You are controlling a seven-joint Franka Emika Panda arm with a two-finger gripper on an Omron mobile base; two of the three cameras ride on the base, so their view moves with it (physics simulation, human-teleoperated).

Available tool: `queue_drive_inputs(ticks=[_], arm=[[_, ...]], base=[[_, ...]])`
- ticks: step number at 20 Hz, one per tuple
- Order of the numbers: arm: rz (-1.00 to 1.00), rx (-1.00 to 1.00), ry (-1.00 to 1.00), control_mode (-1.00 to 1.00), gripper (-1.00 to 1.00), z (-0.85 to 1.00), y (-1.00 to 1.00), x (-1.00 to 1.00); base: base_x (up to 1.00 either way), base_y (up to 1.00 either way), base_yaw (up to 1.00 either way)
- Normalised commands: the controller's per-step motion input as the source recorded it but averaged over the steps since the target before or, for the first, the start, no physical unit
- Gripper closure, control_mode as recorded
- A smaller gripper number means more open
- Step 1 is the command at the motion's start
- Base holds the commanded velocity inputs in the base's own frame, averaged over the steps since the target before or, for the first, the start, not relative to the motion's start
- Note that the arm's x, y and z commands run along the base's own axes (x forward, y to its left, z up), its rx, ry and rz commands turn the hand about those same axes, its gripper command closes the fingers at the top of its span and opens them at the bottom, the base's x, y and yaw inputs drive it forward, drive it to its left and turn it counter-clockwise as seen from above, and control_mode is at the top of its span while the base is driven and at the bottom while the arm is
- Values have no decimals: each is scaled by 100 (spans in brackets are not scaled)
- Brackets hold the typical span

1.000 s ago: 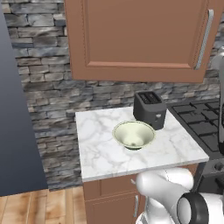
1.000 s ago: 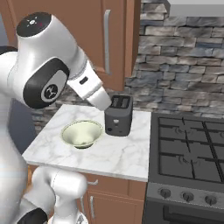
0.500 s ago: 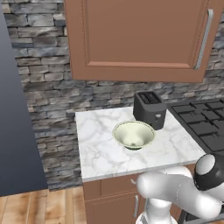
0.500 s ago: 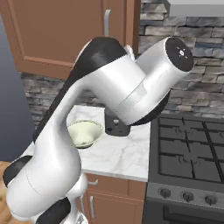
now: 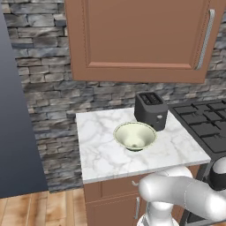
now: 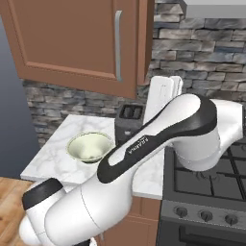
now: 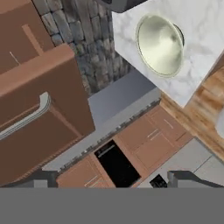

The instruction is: Open the cabinet and setup a tea strainer by placing it in the bowl upright.

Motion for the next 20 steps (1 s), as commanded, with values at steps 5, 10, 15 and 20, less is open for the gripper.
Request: queue_drive_inputs(ticks=[5,10,15,20], arm=[[4,33,1,-100,-100,-10,16,64],[0,8,0,-100,-100,0,34,76],[0,0,-8,-100,-100,0,9,21],[0,-1,-2,-100,-100,11,33,15]], base=[[0,0,0],[0,0,0],[0,0,0],[0,0,0]])
